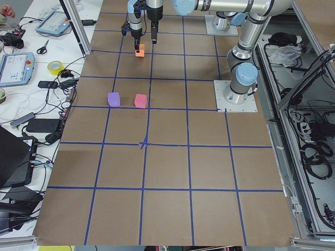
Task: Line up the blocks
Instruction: 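Carry the orange cube toward the table centre and set it down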
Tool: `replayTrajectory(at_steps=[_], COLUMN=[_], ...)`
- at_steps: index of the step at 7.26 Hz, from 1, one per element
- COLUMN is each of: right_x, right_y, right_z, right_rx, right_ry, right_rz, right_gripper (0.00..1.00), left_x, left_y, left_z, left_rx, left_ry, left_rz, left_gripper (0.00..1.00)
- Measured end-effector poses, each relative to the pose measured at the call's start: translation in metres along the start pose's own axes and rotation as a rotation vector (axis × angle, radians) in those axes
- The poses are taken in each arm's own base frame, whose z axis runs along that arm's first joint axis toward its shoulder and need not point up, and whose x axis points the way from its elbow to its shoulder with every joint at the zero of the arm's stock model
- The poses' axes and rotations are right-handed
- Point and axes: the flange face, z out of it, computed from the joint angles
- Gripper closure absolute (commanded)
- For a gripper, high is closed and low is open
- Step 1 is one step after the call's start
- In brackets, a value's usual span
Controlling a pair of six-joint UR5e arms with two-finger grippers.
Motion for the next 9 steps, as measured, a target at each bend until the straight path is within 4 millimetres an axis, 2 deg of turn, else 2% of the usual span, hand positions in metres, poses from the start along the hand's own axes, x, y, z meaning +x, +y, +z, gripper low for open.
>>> replayTrajectory(at_steps=[1,4,9], right_x=[-0.004,-0.006,-0.007], right_y=[0.002,0.005,0.006], right_z=[0.004,0.009,0.014], right_rx=[-0.001,-0.008,-0.019], right_ry=[0.001,0.004,-0.001], right_rz=[-0.005,-0.006,0.019], right_gripper=[0.51,0.4,0.37], left_x=[-0.002,-0.018,-0.02], left_y=[-0.001,-0.004,-0.006], left_z=[0.0,0.002,0.005], left_rx=[-0.001,-0.005,-0.009], left_ry=[-0.004,-0.017,-0.019], left_rz=[-0.003,-0.03,-0.034], left_gripper=[0.0,0.0,0.0])
